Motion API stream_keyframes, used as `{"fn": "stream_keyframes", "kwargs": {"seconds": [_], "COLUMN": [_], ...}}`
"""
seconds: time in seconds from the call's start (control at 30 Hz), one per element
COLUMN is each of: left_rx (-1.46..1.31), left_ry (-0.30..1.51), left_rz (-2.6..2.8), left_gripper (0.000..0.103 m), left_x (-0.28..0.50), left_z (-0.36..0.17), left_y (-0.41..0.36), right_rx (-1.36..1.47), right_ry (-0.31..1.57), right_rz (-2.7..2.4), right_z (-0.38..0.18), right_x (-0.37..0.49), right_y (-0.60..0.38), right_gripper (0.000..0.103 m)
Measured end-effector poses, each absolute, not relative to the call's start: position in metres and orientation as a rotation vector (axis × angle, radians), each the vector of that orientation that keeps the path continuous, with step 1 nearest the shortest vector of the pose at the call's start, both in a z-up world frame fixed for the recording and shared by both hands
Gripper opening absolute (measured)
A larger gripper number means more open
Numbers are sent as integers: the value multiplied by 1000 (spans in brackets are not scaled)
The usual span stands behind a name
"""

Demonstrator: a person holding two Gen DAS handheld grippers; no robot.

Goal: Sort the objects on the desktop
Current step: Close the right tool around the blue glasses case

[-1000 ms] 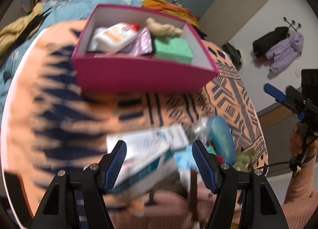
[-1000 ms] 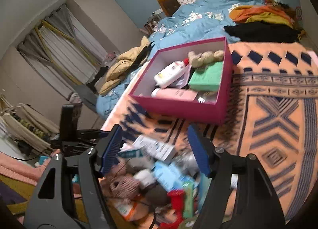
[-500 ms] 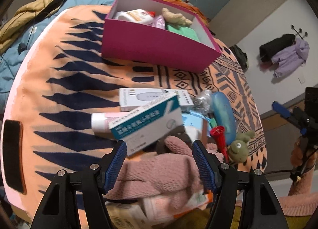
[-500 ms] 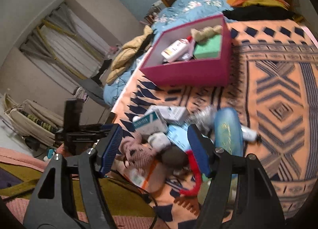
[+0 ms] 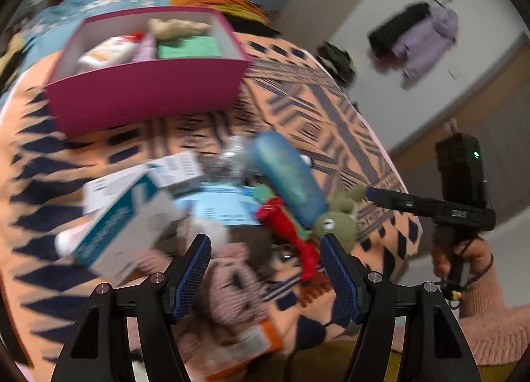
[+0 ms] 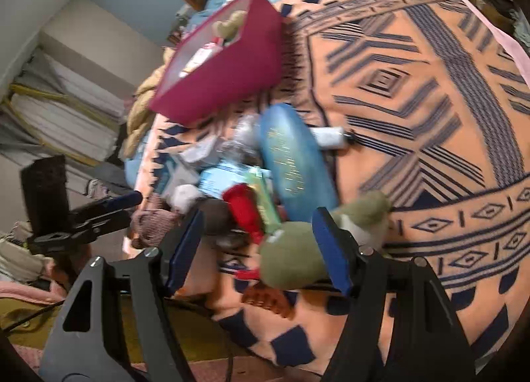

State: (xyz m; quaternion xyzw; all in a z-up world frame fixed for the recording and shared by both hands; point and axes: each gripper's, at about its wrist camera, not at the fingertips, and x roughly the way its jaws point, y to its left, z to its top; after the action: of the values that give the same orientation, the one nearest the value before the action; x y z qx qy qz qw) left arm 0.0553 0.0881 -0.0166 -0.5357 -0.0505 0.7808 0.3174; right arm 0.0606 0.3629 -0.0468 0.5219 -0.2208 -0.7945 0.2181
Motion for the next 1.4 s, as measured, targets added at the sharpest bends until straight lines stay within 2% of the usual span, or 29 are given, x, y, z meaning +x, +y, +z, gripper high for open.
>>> {"fn": "stream_keyframes", "kwargs": {"seconds": [0.17, 0.4, 0.67, 0.93, 1.03, 1.4], "left_rx": [-1428, -1452, -1502, -1523, -1541, -1575], "left_ry": [-31, 165, 292, 387, 371, 187], "left_rz": [2010, 1989, 1924, 1839, 1812, 1691], "left_gripper": [70, 70, 70, 70, 70, 70], "left_x": [36, -23, -71, -82, -86, -86], "left_z": [-28, -40, -67, -88, -97, -105], "left_y": [125, 171, 208, 237, 241, 231], "right_rx": [1485, 1485, 1528, 1609, 1611, 1534], "right_ry": [-586, -407, -175, 186, 368, 532], "right_rz": [-2212, -2290, -2303, -2285, -2273, -2297], "right_z": [-65, -72, -80, -108, -116, -100], "right_x": [56, 40, 26, 24, 27, 12], "right_y": [356, 334, 313, 287, 282, 310], "right_gripper": [69, 69, 69, 69, 59, 58]}}
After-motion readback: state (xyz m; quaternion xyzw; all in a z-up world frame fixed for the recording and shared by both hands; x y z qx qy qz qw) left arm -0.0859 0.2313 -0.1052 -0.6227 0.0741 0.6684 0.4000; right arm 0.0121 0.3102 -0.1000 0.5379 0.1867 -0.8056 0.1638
